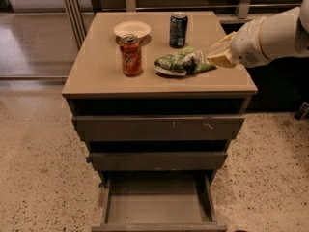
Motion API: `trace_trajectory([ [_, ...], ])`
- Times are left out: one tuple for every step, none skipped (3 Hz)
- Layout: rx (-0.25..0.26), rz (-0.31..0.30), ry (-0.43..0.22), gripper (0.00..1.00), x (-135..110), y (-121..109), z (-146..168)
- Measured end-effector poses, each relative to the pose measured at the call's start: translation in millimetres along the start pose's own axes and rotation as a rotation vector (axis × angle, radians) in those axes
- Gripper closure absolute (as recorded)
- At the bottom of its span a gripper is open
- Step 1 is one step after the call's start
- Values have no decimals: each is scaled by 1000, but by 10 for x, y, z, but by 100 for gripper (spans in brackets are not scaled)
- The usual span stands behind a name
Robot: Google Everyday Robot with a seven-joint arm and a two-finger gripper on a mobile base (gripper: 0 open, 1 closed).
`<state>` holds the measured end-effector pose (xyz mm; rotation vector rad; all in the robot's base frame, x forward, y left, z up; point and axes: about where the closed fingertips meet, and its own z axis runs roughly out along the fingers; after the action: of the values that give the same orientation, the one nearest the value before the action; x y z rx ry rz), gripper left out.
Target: Place green jalapeno chip bag into bottom drawer
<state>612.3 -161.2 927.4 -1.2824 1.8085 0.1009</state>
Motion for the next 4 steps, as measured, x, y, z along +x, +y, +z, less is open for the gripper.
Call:
trace_trajectory([
  [-28, -5, -38, 38, -72, 30, 210],
  [-50, -10, -51, 17, -67, 55, 386],
  [-63, -11, -59, 12, -45, 68, 513],
  [-73, -14, -70, 11, -36, 60, 641],
])
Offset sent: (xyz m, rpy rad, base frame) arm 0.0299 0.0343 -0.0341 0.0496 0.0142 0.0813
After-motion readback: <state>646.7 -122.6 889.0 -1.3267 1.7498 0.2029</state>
